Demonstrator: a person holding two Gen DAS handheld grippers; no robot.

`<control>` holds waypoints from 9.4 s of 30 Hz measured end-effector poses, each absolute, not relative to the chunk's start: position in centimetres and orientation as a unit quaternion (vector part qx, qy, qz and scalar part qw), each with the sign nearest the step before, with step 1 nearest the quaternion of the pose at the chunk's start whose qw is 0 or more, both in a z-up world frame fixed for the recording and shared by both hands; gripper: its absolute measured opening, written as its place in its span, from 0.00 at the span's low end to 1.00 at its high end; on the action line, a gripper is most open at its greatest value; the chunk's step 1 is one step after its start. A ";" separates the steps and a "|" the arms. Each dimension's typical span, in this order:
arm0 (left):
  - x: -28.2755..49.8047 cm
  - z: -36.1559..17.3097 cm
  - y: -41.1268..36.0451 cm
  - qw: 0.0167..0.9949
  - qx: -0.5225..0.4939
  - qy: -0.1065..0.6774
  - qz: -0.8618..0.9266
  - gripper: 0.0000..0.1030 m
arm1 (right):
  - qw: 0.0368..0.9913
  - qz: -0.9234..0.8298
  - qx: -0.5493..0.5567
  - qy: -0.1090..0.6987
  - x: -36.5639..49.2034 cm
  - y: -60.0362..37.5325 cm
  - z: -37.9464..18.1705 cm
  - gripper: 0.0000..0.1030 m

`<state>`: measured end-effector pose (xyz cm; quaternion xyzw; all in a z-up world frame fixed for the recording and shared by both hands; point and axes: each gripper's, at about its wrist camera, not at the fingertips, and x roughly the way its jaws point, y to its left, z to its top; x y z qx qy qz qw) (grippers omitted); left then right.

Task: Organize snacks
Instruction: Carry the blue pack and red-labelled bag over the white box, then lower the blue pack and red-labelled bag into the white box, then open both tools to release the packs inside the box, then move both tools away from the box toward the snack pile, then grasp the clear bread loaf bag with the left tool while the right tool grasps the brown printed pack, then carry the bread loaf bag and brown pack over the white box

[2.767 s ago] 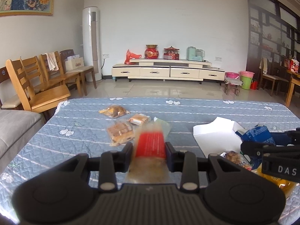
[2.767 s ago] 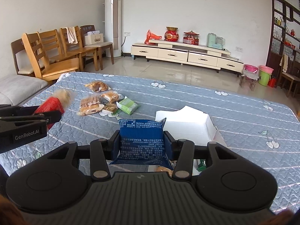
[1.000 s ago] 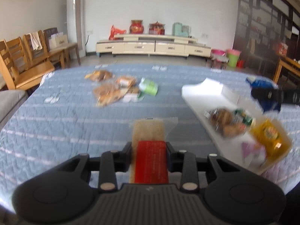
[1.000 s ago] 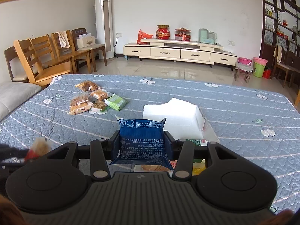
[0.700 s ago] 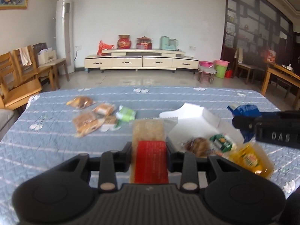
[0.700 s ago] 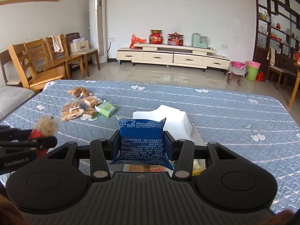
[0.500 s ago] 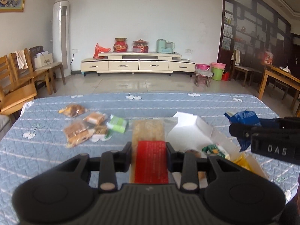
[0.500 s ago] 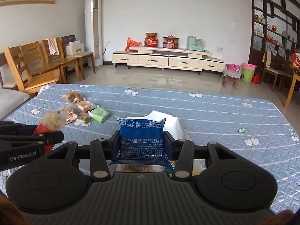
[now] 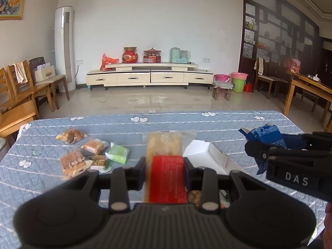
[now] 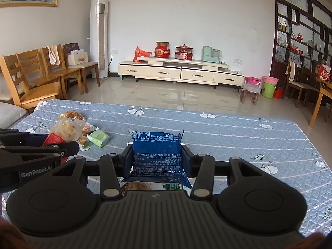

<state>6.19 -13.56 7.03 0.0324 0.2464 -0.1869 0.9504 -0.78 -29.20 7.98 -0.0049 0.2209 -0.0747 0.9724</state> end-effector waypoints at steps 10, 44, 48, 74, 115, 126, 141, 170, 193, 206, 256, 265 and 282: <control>7.1 6.6 -15.1 0.947 0.038 0.257 -0.189 0.33 | 0.971 -0.077 -0.003 0.225 0.2 -29.6 7.5 0.56; 11.7 4.2 -18.4 0.933 0.042 0.302 -0.191 0.33 | 0.956 -0.087 0.009 0.280 5.0 -28.9 6.2 0.56; 12.2 4.0 -18.5 0.931 0.041 0.308 -0.190 0.33 | 0.954 -0.087 0.012 0.287 5.4 -28.8 6.1 0.56; 14.7 1.9 -20.2 0.922 0.046 0.331 -0.196 0.33 | 0.943 -0.088 0.013 0.322 9.8 -27.9 5.2 0.56; 15.4 1.7 -19.3 0.917 0.029 0.343 -0.199 0.72 | 0.949 -0.122 0.001 0.290 12.7 -26.9 4.2 0.81; 13.7 3.0 -14.1 0.929 0.020 0.337 -0.149 0.73 | 0.952 -0.103 0.003 0.289 11.3 -24.6 4.8 0.92; 13.2 3.7 -8.4 0.940 0.003 0.327 -0.097 0.73 | 0.953 -0.053 -0.012 0.299 11.8 -20.8 4.6 0.93; 13.6 2.4 -1.3 0.941 -0.038 0.332 -0.048 0.73 | 0.949 0.007 -0.044 0.313 13.7 -14.8 3.4 0.93; 23.4 -3.2 5.4 0.921 -0.149 0.360 0.006 0.99 | 0.944 0.033 -0.025 0.328 15.2 -14.5 0.7 0.97; 31.1 -6.0 2.4 0.902 -0.191 0.384 -0.047 1.00 | 0.948 0.027 -0.021 0.316 15.7 -15.9 0.5 1.00; 17.8 -2.4 7.3 0.951 -0.072 0.301 0.023 0.46 | 0.939 0.023 0.026 0.342 26.2 -8.6 -4.5 0.56; 14.1 -0.6 6.2 0.955 -0.048 0.291 0.021 0.46 | 0.944 0.060 0.010 0.326 16.9 -9.5 -1.6 0.56; 8.3 1.9 3.3 0.960 -0.020 0.279 -0.001 0.46 | 0.955 0.028 -0.013 0.294 6.7 -13.9 2.3 0.56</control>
